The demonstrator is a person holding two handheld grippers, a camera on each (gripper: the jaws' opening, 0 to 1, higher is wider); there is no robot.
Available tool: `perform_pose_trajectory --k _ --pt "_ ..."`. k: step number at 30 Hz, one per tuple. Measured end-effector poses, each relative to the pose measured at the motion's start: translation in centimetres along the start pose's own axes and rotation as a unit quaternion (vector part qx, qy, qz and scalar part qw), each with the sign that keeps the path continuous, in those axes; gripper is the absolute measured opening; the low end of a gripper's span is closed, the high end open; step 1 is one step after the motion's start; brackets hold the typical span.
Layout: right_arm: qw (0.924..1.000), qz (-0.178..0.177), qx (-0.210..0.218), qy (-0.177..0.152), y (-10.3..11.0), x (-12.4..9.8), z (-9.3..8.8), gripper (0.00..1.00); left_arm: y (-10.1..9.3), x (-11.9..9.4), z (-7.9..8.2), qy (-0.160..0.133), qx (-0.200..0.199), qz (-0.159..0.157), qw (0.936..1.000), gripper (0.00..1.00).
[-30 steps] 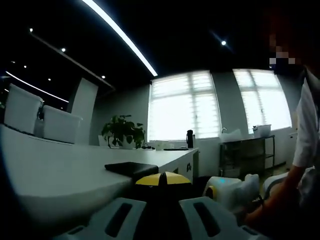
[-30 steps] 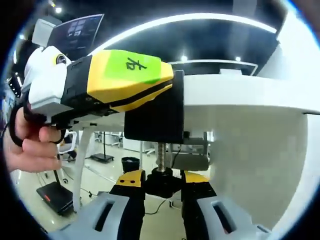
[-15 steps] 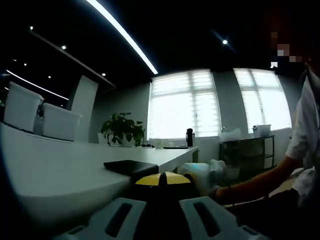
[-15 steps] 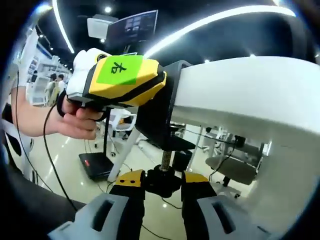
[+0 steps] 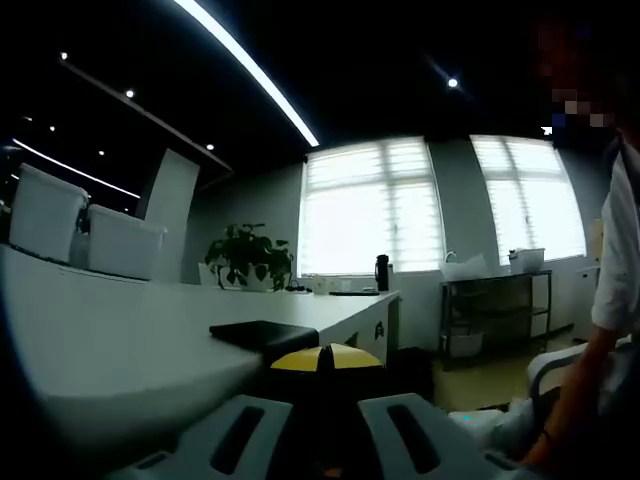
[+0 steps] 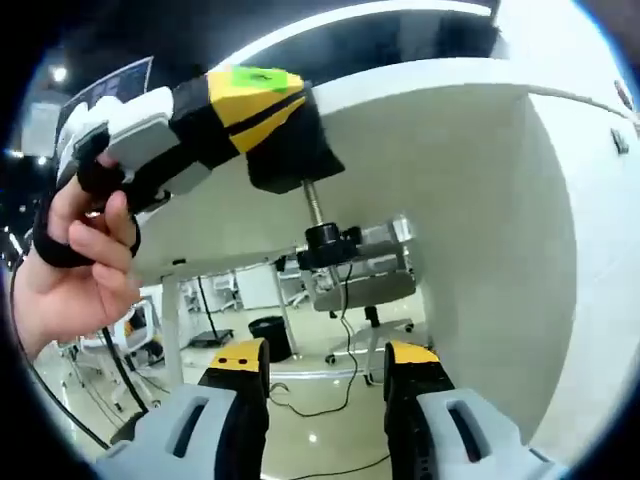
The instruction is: Clamp the fixed fixture on the desktop, loosen the retaining clip, secure it to the edge of the desk, and tighten the retaining clip.
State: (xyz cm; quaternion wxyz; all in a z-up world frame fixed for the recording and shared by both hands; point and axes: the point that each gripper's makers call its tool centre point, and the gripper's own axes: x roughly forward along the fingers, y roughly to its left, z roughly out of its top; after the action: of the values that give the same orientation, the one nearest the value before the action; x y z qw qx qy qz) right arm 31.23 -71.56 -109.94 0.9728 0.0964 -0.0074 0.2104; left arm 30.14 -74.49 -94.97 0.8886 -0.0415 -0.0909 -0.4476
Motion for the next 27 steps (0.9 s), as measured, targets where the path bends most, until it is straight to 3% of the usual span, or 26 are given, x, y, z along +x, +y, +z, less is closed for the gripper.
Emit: perform_pose_trajectory --k 2,4,6,7,8,10,14,17,18,23,27 --pt "0.9981 0.008 -0.06 -0.012 1.6 0.2 1.3 0.44 -0.2 -0.1 0.7 -0.009 0.015 0.002 0.9998 0.02" --pt "0.9936 -0.016 -0.101 -0.048 1.5 0.4 3.5 0.44 0.0 -0.4 1.0 -0.02 0.016 0.002 0.9997 0.02" --pt "0.9931 -0.033 -0.087 -0.071 1.0 0.7 5.3 0.45 0.1 -0.4 1.0 -0.024 0.006 -0.001 0.9997 0.02" --pt "0.9968 -0.038 -0.041 -0.056 0.5 1.1 5.1 0.47 0.1 -0.4 1.1 -0.025 0.004 -0.002 0.9997 0.02" --pt "0.997 -0.035 -0.033 -0.061 0.1 1.5 5.4 0.47 0.1 -0.4 1.0 -0.026 0.003 -0.002 0.9997 0.02" --pt "0.9937 -0.058 -0.07 -0.065 -0.9 1.9 6.0 0.46 0.1 -0.4 1.0 -0.025 0.003 -0.001 0.9997 0.02" --pt "0.9889 -0.074 -0.104 -0.076 -1.5 2.7 6.9 0.43 0.1 -0.4 1.0 -0.026 0.003 -0.002 0.9997 0.02" --pt "0.9857 -0.083 -0.138 -0.05 -1.7 3.2 6.1 0.28 0.1 -0.4 1.1 -0.028 0.001 -0.004 0.9996 0.02" --pt "0.9831 -0.08 -0.156 -0.055 -1.8 3.6 6.2 0.28 0.1 -0.4 1.1 -0.028 0.001 -0.004 0.9996 0.02" --pt "0.9884 -0.035 -0.139 -0.051 -1.8 3.8 6.0 0.27 0.1 -0.4 1.0 -0.026 0.002 -0.005 0.9997 0.02" --pt "0.9886 0.041 -0.135 -0.053 -1.3 4.4 5.9 0.27 0.1 -0.4 1.0 -0.028 0.002 -0.006 0.9996 0.02"
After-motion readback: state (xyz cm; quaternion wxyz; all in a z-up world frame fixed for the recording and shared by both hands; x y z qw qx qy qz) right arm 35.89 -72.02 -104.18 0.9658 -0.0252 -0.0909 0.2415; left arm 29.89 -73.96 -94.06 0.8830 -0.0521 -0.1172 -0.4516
